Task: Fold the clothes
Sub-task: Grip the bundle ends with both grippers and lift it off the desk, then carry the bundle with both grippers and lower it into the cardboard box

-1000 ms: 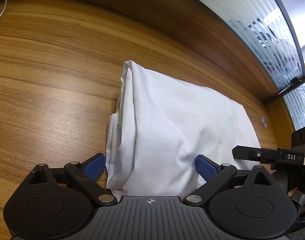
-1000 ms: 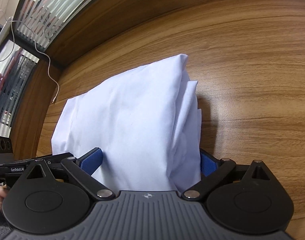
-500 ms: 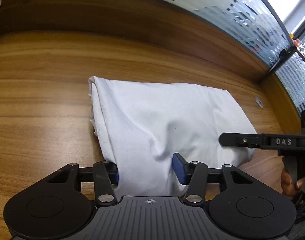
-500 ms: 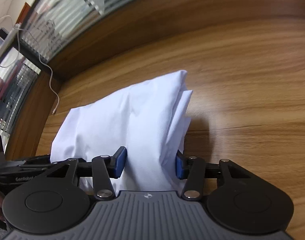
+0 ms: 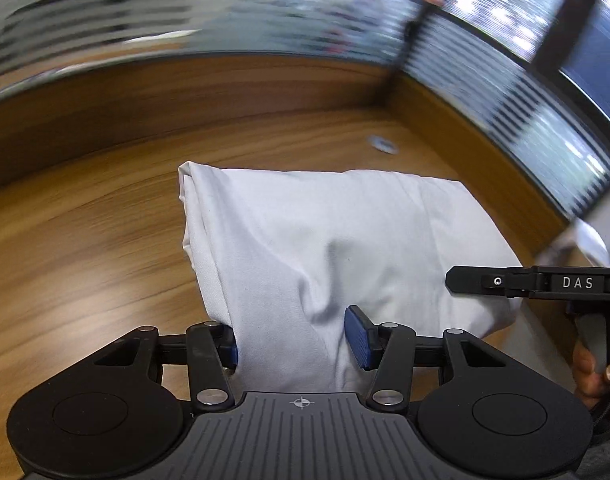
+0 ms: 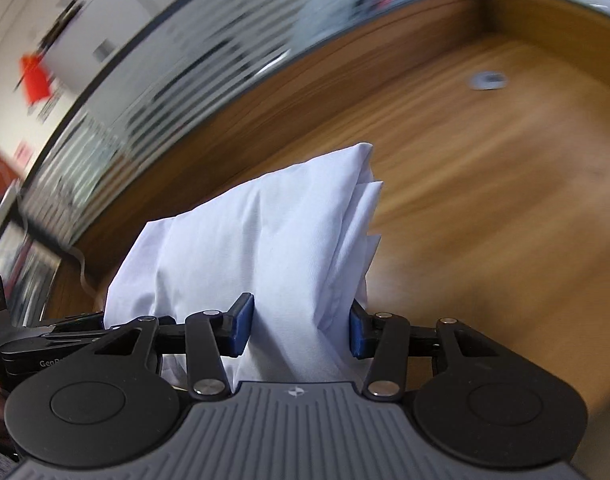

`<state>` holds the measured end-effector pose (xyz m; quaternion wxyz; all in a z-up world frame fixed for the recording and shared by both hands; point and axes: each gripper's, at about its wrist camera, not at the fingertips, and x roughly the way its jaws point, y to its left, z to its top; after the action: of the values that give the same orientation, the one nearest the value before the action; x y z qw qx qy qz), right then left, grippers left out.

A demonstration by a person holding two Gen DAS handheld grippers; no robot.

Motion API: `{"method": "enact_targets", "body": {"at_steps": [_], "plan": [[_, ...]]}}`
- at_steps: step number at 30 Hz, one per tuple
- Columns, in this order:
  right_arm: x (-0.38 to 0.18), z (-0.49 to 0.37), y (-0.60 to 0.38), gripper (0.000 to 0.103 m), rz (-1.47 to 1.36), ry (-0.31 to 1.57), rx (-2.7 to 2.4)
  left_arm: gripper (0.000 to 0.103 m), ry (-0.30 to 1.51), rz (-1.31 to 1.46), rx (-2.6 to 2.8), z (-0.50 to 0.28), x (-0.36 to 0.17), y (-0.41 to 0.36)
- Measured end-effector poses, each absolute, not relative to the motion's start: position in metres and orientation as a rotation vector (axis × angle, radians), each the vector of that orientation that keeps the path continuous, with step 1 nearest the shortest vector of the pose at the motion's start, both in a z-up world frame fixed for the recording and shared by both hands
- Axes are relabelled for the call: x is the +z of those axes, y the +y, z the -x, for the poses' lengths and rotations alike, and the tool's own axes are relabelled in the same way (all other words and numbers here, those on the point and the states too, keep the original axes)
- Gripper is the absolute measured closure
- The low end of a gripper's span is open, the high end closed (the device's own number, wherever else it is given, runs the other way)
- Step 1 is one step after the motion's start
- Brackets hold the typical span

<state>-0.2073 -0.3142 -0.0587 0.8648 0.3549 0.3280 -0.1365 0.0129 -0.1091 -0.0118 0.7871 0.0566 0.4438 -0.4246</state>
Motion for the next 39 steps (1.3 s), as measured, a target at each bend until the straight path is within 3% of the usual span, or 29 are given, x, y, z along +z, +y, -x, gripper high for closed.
{"method": "enact_targets", "body": {"at_steps": [14,25,32,39], "plan": [[-0.023,0.463,-0.303,0.05,-0.913,0.433,-0.88,0.051,0.889,-0.425,-1.55,0.106,0.008,-0.278],[-0.025,0.658,-0.354,0.051,-0.917,0.13,-1.229,0.051,0.657,-0.651,-2.004,0.235,0.047,-0.462],[-0.01,0.756,-0.395,0.051,-0.913,-0.02,-1.401,0.051,0.518,-0.867,-2.223,0.313,0.087,-0.571],[-0.001,0.802,-0.431,0.05,-0.907,-0.161,-1.458,0.051,0.384,-1.118,-2.389,0.367,0.13,-0.655]]}}
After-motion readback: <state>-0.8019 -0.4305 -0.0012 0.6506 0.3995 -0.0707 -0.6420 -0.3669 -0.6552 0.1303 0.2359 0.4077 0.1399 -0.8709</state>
